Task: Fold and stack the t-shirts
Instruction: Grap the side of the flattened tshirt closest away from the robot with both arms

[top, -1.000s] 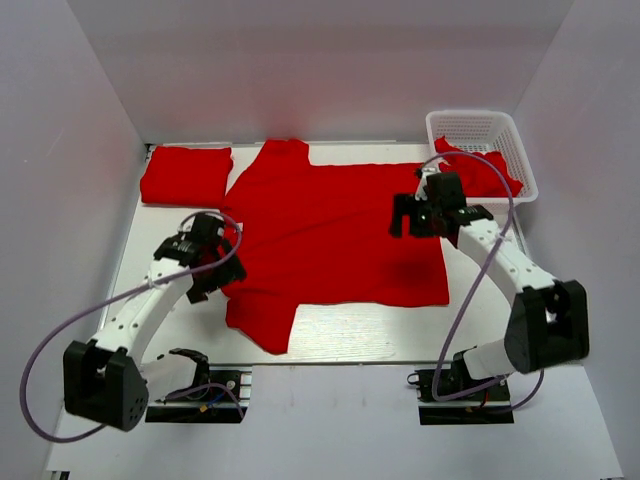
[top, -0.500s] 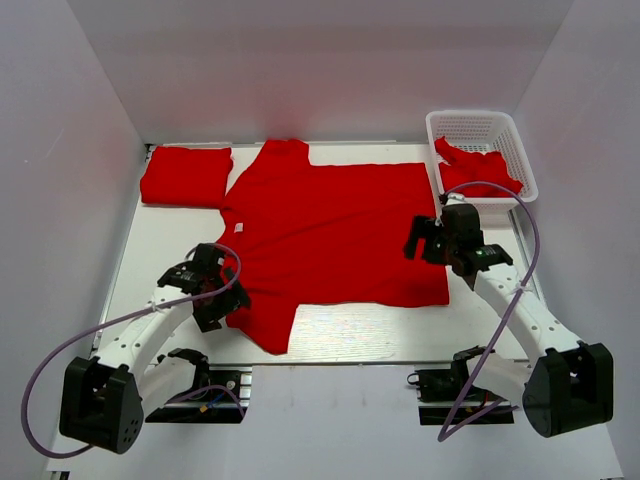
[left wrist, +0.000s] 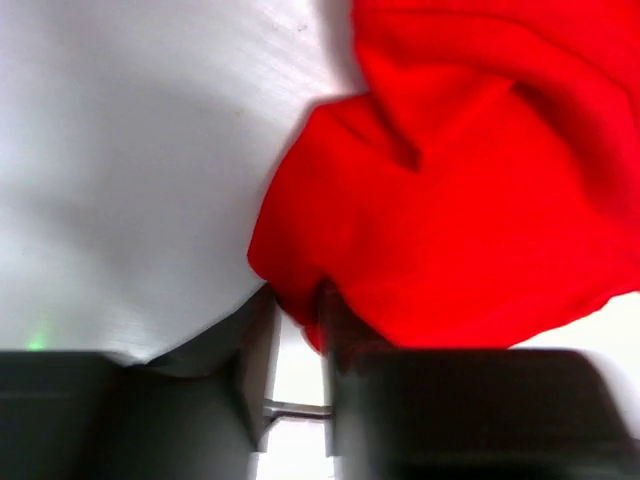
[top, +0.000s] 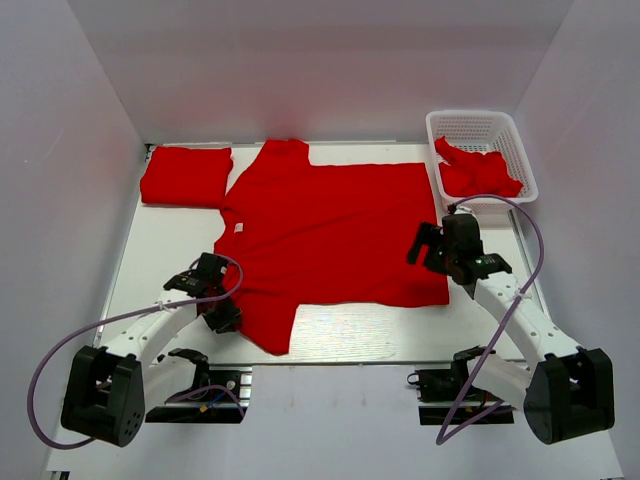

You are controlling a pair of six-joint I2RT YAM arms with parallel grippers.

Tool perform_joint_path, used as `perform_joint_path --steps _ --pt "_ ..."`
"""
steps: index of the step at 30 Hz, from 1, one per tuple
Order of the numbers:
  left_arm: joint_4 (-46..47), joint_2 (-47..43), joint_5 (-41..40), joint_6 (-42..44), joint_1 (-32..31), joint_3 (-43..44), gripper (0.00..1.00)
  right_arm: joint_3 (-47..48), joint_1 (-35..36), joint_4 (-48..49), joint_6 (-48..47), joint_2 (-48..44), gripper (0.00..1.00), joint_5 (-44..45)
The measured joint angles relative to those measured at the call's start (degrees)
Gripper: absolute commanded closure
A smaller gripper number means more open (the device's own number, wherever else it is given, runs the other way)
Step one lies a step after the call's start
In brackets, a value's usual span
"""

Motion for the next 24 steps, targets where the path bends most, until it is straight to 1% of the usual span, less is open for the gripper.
perform_joint_path --steps 1,2,6,9,11,13,16,20,24 --pt "0.4 0.4 0.3 -0.2 0.0 0.0 0.78 -0.3 0.0 0.2 0.4 -0.2 0.10 0.2" --pt "0.9 1.0 0.6 -0.4 0.0 0.0 1.00 -0.7 -0.1 0.3 0.6 -0.3 0.10 0.2" --pt "2.9 3.3 2.9 -0.1 0.0 0.6 1.00 -1.9 -0.3 0.2 1.2 -0.3 0.10 0.3" --pt "2.3 3.0 3.7 0.0 0.0 0.7 1.00 -2.7 -0.4 0.2 2.1 -0.3 0.10 0.4" --pt "1.0 1.2 5.2 0.2 -0.2 -0.1 1.00 -2.9 -0.4 0.2 2.4 -0.4 0.10 0.7" --pt "-0.6 -2.7 7.3 0.4 -0.4 -1.6 1.00 -3.0 -0.4 0.0 2.7 -0.7 0.10 1.2" --pt "-5.3 -7.1 8.9 0.2 -0.6 -1.8 1.00 -3.1 -0.4 -1.0 3.5 -1.8 0.10 2.5" --pt "-9.6 -8.9 9.5 0.0 -0.7 -1.0 1.00 -4.9 -0.5 -2.1 4.7 -3.8 0.10 3.5" --pt "-10.3 -7.7 9.6 0.1 -0.7 -0.9 1.00 -7.2 -0.6 -3.3 6.8 -4.2 0.10 3.8"
